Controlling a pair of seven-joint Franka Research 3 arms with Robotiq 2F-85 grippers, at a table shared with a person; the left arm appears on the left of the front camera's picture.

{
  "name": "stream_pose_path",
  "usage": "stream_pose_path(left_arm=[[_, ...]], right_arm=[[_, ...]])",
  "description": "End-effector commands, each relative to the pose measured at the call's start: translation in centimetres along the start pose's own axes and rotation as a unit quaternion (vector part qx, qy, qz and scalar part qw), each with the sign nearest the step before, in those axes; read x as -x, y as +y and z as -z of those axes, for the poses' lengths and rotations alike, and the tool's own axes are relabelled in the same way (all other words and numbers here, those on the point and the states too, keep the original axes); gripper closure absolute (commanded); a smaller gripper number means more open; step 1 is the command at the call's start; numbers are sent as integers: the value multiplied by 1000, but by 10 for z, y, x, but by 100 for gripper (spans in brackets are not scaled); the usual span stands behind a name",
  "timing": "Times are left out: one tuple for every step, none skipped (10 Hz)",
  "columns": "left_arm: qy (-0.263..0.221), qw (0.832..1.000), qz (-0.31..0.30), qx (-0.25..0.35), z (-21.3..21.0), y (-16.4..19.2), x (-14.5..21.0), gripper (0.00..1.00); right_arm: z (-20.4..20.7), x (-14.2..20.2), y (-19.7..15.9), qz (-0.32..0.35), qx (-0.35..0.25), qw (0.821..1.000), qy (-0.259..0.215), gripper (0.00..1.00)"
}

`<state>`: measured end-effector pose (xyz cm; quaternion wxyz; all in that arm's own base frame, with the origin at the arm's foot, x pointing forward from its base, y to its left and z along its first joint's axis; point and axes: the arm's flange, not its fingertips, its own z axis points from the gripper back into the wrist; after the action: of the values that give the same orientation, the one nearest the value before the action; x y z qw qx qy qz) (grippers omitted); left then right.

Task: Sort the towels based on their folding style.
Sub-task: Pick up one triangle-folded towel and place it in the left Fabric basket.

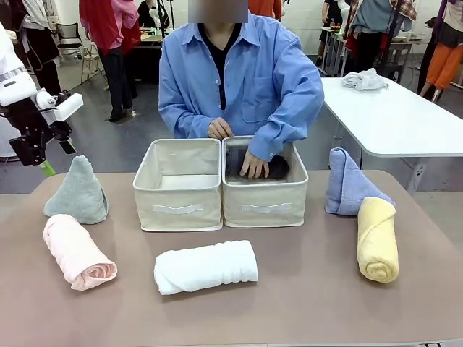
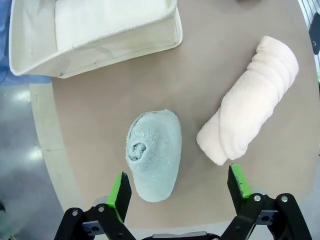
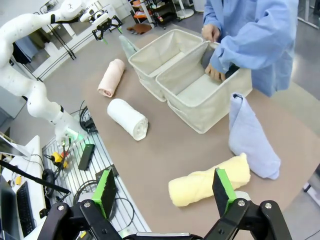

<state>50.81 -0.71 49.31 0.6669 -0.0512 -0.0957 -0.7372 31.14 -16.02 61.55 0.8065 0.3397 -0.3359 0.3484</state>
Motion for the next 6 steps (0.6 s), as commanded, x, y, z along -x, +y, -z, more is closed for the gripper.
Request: stream_pose_path(left_arm=[[-1, 1000, 0, 0, 0, 0, 0, 0], [-6, 1000, 7, 12, 3, 4, 3, 0], [0, 1000, 22, 16, 10, 13, 1, 0], [8, 1000, 18, 14, 16, 23, -3, 0], [17, 1000, 20, 17, 23, 32, -7, 0], [23, 999, 27, 17, 30, 38, -12, 0]], right_arm=[[1, 0, -1, -3, -4, 1000, -5, 0], [1, 0, -1, -3, -4, 1000, -5, 0], [1, 0, -1, -3, -4, 1000, -5, 0], [1, 0, -1, -3, -4, 1000, -5, 0], [1, 0, -1, -3, -4, 1000, -5, 0], [1, 0, -1, -3, -4, 1000, -5, 0]])
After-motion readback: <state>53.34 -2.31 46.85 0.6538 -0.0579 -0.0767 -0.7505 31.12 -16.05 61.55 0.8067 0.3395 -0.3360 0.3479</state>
